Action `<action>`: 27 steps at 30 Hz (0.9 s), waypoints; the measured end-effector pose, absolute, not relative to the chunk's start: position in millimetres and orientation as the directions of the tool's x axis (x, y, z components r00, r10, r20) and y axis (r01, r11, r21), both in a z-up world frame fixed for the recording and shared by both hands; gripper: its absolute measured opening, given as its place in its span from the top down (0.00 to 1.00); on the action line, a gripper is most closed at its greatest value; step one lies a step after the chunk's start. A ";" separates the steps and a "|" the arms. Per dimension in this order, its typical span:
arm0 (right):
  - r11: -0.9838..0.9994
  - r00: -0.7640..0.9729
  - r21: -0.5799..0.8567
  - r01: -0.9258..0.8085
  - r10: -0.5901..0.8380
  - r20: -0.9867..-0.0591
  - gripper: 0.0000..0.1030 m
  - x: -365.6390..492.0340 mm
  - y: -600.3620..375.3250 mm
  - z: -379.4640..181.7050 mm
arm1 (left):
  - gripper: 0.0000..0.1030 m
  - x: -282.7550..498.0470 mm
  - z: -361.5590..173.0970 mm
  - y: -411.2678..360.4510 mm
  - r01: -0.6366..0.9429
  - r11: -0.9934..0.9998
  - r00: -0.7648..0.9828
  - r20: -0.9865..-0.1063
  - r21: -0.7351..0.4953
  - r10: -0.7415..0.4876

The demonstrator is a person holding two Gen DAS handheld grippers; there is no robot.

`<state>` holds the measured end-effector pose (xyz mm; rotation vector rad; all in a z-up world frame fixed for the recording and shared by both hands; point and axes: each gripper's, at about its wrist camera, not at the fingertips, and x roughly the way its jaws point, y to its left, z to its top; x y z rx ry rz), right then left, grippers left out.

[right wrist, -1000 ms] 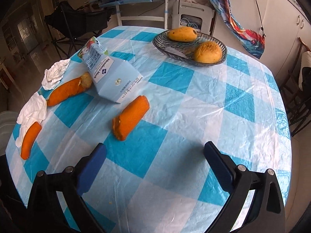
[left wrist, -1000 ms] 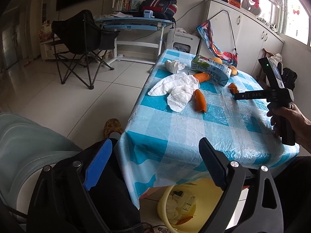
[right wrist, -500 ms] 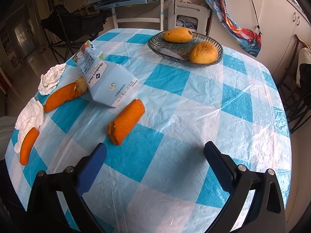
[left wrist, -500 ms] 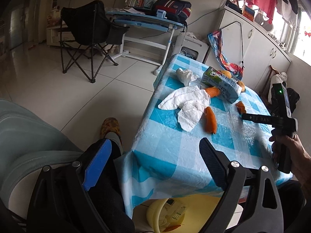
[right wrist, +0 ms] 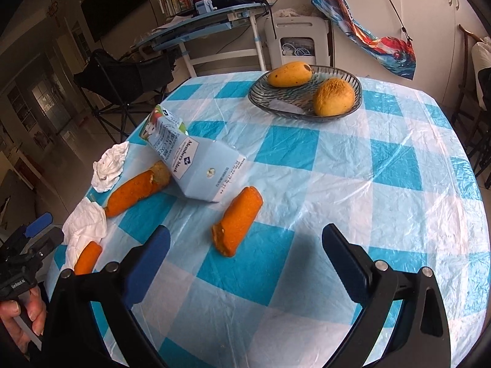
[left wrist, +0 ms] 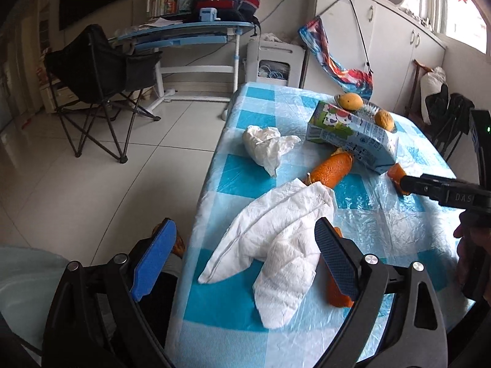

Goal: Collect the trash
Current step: 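Grasp an orange peel with the right tool while the left tool grasps a white tissue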

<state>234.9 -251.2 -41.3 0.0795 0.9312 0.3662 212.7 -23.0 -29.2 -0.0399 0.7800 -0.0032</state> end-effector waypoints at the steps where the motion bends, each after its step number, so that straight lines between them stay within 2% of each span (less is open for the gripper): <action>1: 0.936 0.533 0.222 -0.274 0.340 -0.775 0.21 238.9 -249.3 -42.7 | 0.18 218.3 -33.4 -25.9 0.004 0.999 0.697 -0.716 -0.032 -0.026; 2: 0.939 0.539 0.209 -0.272 0.329 -0.776 0.22 241.0 -248.2 -42.3 | 0.24 222.3 -35.9 -27.5 0.027 0.999 0.679 -0.732 -0.047 -0.053; 4: 0.943 0.542 0.190 -0.274 0.315 -0.779 0.35 242.3 -249.0 -42.5 | 0.43 224.6 -38.2 -29.7 0.057 0.995 0.664 -0.742 -0.078 -0.096; 5: 0.944 0.543 0.181 -0.276 0.309 -0.781 0.38 241.9 -249.9 -42.4 | 0.46 223.5 -39.0 -32.4 0.065 0.996 0.666 -0.740 -0.066 -0.092; 7: 0.940 0.540 0.188 -0.284 0.319 -0.779 0.50 237.6 -254.7 -42.1 | 0.65 219.7 -40.7 -38.2 0.098 0.993 0.661 -0.742 -0.063 -0.112; 8: 0.939 0.539 0.190 -0.287 0.323 -0.778 0.54 233.8 -257.3 -42.1 | 0.69 216.7 -41.0 -39.3 0.111 0.991 0.659 -0.741 -0.076 -0.131; 9: 0.938 0.537 0.193 -0.287 0.324 -0.779 0.64 229.0 -260.4 -42.1 | 0.77 213.5 -40.6 -40.2 0.124 0.988 0.650 -0.744 -0.097 -0.154; 10: 0.933 0.529 0.211 -0.290 0.340 -0.777 0.73 224.5 -263.4 -42.8 | 0.81 209.8 -40.2 -41.5 0.134 0.984 0.645 -0.744 -0.115 -0.175; 13: 0.931 0.539 0.234 -0.279 0.354 -0.765 0.76 207.6 -274.9 -39.8 | 0.86 193.5 -40.0 -44.6 0.164 0.974 0.635 -0.739 -0.158 -0.227; 17: 0.927 0.552 0.249 -0.281 0.368 -0.748 0.77 180.5 -284.9 -37.9 | 0.86 165.1 -41.5 -47.2 0.177 0.964 0.631 -0.729 -0.200 -0.267; 22: 0.922 0.570 0.282 -0.267 0.387 -0.725 0.77 150.3 -298.9 -36.7 | 0.86 146.1 -39.4 -40.4 0.142 0.966 0.650 -0.715 -0.218 -0.257; 27: 0.916 0.579 0.321 -0.241 0.401 -0.710 0.77 135.2 -310.1 -37.7 | 0.83 140.1 -39.1 -30.6 0.068 0.977 0.679 -0.708 -0.201 -0.193</action>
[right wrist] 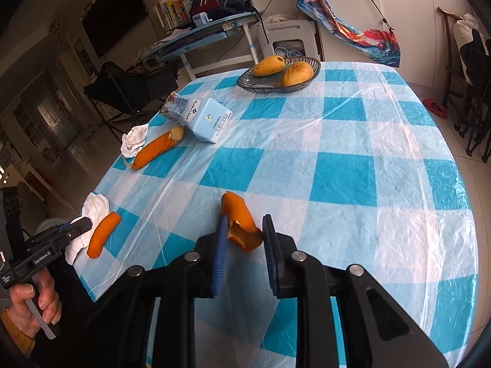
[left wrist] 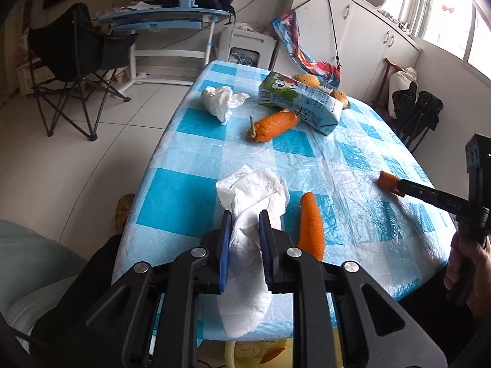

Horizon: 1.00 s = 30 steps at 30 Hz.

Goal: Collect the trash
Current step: 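Grasp an orange peel with the right tool while the left tool grasps a white tissue, then carry the peel and tissue over the yellow basin and open both tools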

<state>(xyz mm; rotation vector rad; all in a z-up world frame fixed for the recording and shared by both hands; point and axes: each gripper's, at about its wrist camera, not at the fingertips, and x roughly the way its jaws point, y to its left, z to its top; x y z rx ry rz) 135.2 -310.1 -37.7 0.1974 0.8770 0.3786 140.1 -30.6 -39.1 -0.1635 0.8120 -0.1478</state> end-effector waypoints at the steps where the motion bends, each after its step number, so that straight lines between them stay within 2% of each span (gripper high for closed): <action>1: 0.914 0.581 0.329 -0.238 0.406 -0.705 0.77 132.5 -311.6 -36.8 | 0.83 139.9 -39.7 -29.0 0.062 0.978 0.679 -0.710 -0.200 -0.188; 6: 0.901 0.585 0.358 -0.246 0.432 -0.686 0.77 114.3 -310.7 -33.3 | 0.85 133.8 -37.9 -32.2 0.069 0.981 0.690 -0.702 -0.182 -0.179; 15: 0.867 0.583 0.433 -0.246 0.489 -0.648 0.77 81.5 -305.0 -32.1 | 0.87 109.5 -34.0 -19.7 0.023 0.971 0.708 -0.681 -0.239 -0.184; 19: 0.851 0.576 0.458 -0.259 0.516 -0.633 0.82 68.2 -296.9 -28.4 | 0.87 92.9 -32.9 -18.8 0.008 0.970 0.717 -0.675 -0.242 -0.174; 24: 0.838 0.563 0.459 -0.297 0.542 -0.624 0.85 49.1 -279.7 -21.3 | 0.87 74.1 -31.8 -21.0 0.013 0.971 0.725 -0.667 -0.239 -0.174; 28: 0.867 0.590 0.395 -0.304 0.497 -0.636 0.85 39.5 -274.8 -12.8 | 0.87 62.7 -34.3 -22.4 0.026 0.972 0.721 -0.669 -0.232 -0.179; 29: 0.877 0.594 0.377 -0.297 0.479 -0.646 0.85 41.1 -275.4 -11.5 | 0.87 60.9 -35.2 -21.7 0.026 0.972 0.720 -0.670 -0.234 -0.180; 30: 0.887 0.598 0.360 -0.289 0.461 -0.656 0.74 43.4 -276.8 -11.2 | 0.87 59.3 -35.9 -21.5 0.026 0.972 0.720 -0.670 -0.235 -0.181</action>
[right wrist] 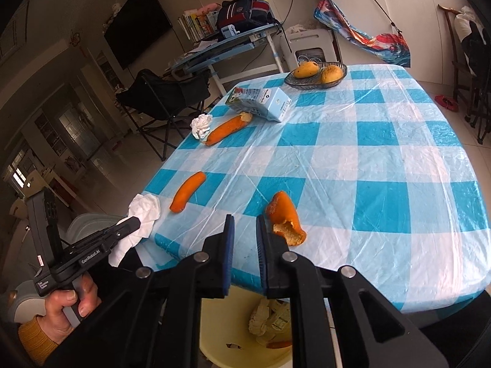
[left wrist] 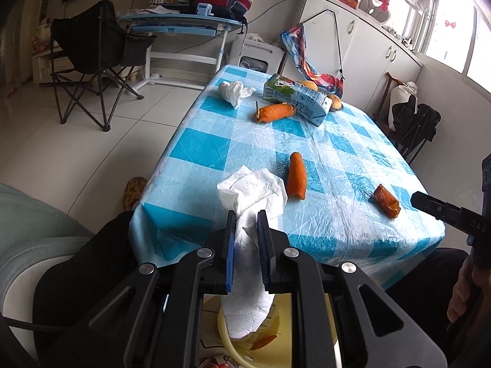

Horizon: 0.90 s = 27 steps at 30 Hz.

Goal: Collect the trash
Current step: 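Carry the peel and tissue over the yellow basin and open both tools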

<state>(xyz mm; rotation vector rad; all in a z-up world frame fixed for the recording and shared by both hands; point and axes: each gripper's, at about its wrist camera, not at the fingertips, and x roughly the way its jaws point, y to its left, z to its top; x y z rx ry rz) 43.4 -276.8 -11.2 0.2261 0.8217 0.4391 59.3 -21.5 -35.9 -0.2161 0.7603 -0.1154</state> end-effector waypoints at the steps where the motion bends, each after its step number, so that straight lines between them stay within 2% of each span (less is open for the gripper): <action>1: 0.900 0.608 0.336 -0.279 0.436 -0.664 0.54 46.0 -277.7 -10.4 | 0.87 58.4 -36.0 -21.0 0.026 0.971 0.720 -0.669 -0.239 -0.184; 2: 0.908 0.615 0.315 -0.277 0.420 -0.667 0.48 49.1 -277.7 -9.6 | 0.87 57.2 -35.5 -20.7 0.027 0.970 0.721 -0.667 -0.242 -0.186; 8: 0.925 0.553 0.256 -0.281 0.373 -0.745 0.48 70.9 -268.0 -32.7 | 0.87 44.3 -31.8 -25.1 0.051 0.964 0.718 -0.661 -0.262 -0.217; 9: 0.926 0.545 0.256 -0.277 0.371 -0.752 0.54 72.8 -267.4 -37.5 | 0.87 41.3 -31.1 -27.5 0.060 0.963 0.716 -0.661 -0.263 -0.225; 10: 0.927 0.539 0.257 -0.274 0.370 -0.757 0.66 73.5 -267.1 -41.4 | 0.87 37.2 -31.0 -30.4 0.072 0.963 0.714 -0.661 -0.260 -0.232; 11: 0.930 0.553 0.251 -0.269 0.363 -0.750 0.68 69.0 -267.1 -41.2 | 0.87 34.0 -30.9 -33.5 0.084 0.963 0.710 -0.662 -0.257 -0.239; 12: 0.925 0.545 0.264 -0.272 0.374 -0.751 0.77 68.0 -266.9 -42.1 | 0.87 30.9 -31.2 -36.7 0.099 0.962 0.705 -0.664 -0.254 -0.248; 13: 0.924 0.547 0.265 -0.274 0.376 -0.748 0.79 65.1 -266.2 -41.6 | 0.87 29.1 -32.1 -40.5 0.116 0.961 0.697 -0.669 -0.249 -0.258; 21: 0.888 0.514 0.237 -0.394 0.427 -0.744 0.81 11.6 -232.5 -29.5 | 0.87 26.4 -42.3 -59.8 0.189 0.961 0.648 -0.710 -0.202 -0.277; 27: 0.866 0.381 0.262 -0.427 0.435 -0.816 0.79 -21.3 -202.4 -68.1 | 0.87 26.2 -52.6 -64.0 0.213 0.956 0.596 -0.749 -0.201 -0.290</action>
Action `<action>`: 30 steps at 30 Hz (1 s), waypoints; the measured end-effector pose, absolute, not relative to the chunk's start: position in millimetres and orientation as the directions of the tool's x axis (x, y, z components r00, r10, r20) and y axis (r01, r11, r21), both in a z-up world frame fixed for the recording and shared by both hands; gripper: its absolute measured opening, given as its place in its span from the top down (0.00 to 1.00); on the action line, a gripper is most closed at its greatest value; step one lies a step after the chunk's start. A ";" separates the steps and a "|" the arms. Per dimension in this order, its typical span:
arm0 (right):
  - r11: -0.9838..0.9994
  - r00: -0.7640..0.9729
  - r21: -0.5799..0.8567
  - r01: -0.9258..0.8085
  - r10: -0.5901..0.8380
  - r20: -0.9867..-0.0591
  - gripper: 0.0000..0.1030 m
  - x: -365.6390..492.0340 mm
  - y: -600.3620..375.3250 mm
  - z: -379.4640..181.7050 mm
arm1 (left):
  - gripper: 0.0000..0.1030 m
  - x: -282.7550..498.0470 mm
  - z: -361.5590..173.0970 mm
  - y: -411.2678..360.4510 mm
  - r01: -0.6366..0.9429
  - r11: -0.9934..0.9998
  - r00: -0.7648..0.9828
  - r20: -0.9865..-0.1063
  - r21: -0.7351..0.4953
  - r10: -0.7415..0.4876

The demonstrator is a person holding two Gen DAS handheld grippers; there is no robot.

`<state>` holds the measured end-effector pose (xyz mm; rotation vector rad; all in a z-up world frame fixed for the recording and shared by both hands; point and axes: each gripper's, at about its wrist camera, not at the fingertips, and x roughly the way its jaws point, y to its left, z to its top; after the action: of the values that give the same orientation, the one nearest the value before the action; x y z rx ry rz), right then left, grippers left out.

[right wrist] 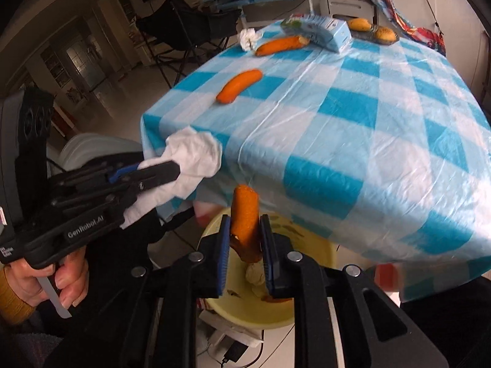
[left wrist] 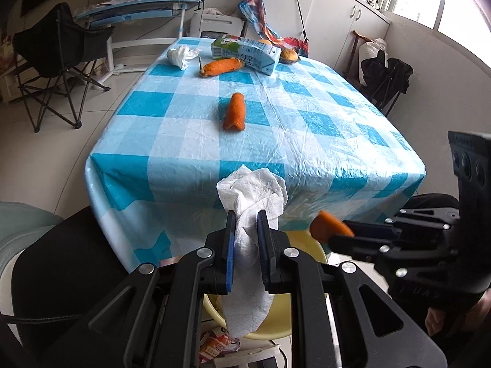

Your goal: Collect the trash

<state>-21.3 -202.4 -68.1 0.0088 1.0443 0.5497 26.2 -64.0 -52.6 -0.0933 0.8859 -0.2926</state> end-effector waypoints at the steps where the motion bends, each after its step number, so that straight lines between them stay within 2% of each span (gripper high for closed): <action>1: 0.869 0.370 0.281 -0.407 0.438 -0.819 0.76 -22.9 -203.5 -74.1 | 0.87 25.7 -55.6 -66.6 0.224 0.953 0.578 -0.760 -0.203 -0.297; 5: 0.897 0.420 0.266 -0.353 0.406 -0.812 0.69 -27.2 -213.7 -70.5 | 0.84 22.8 -63.6 -72.3 0.238 0.951 0.543 -0.785 -0.196 -0.298; 7: 0.917 0.466 0.250 -0.312 0.377 -0.800 0.57 -29.3 -223.2 -64.8 | 0.78 21.5 -64.3 -70.0 0.226 0.953 0.545 -0.785 -0.202 -0.295; 13: 0.934 0.533 0.297 -0.197 0.357 -0.767 0.47 -33.8 -249.4 -60.9 | 0.65 18.8 -60.2 -55.9 0.174 0.953 0.576 -0.760 -0.247 -0.302; 30: 0.941 0.536 0.248 -0.231 0.336 -0.775 0.39 -30.8 -235.6 -64.7 | 0.47 18.6 -45.6 -30.2 0.040 0.967 0.704 -0.680 -0.252 -0.206</action>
<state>-30.8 -235.6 -64.7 0.1209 0.9476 0.3380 18.6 -30.2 -45.6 -0.2257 0.7798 -0.1377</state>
